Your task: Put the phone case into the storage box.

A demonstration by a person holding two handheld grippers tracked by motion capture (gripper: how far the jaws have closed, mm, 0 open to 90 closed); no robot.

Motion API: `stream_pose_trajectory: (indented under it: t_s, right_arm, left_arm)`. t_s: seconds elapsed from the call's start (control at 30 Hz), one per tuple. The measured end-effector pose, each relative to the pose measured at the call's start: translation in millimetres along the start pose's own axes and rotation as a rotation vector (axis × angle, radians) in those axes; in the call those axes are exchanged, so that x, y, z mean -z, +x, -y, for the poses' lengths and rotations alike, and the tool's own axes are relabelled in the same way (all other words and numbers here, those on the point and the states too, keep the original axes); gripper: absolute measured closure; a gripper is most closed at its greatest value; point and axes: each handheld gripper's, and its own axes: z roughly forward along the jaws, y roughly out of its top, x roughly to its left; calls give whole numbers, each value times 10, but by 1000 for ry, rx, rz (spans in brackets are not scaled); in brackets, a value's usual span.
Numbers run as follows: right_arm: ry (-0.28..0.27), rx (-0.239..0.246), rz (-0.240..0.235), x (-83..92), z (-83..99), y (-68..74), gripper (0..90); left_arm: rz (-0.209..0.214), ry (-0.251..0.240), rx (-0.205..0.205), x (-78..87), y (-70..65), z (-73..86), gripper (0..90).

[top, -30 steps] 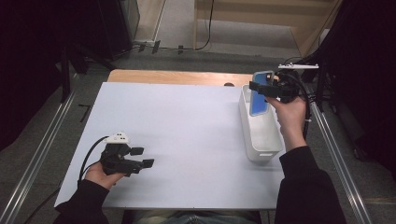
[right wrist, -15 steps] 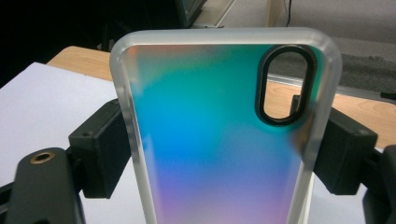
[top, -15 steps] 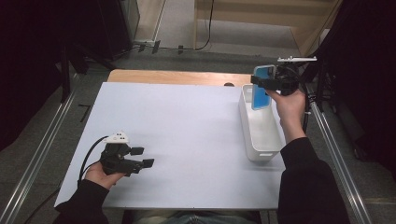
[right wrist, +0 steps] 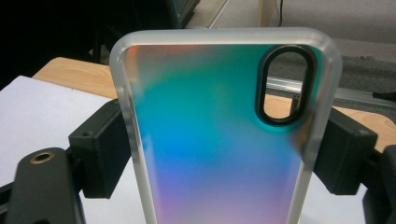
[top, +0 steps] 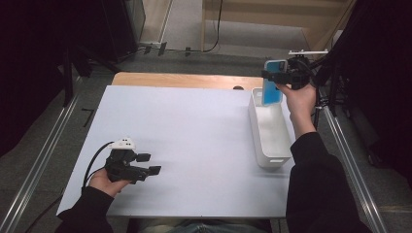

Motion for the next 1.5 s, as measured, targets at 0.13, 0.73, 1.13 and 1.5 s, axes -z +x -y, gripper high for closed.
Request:
stream_pose_trajectory:
  t_s: [0.13, 0.73, 1.13, 1.5]
  right_arm:
    - [1, -1, 7, -84, -27, -10, 156]
    - [-18, -26, 58, -317, -10, -73, 156]
    - [-30, -44, 100, -398, 10, -92, 156]
    - [-54, -62, 131, -463, 63, -78, 156]
  left_arm:
    - [3, -4, 8, 4, 12, -1, 292]
    - [4, -7, 13, 7, 29, -1, 292]
    - [5, -10, 18, 8, 28, 1, 292]
    - [6, -10, 17, 11, 33, 1, 292]
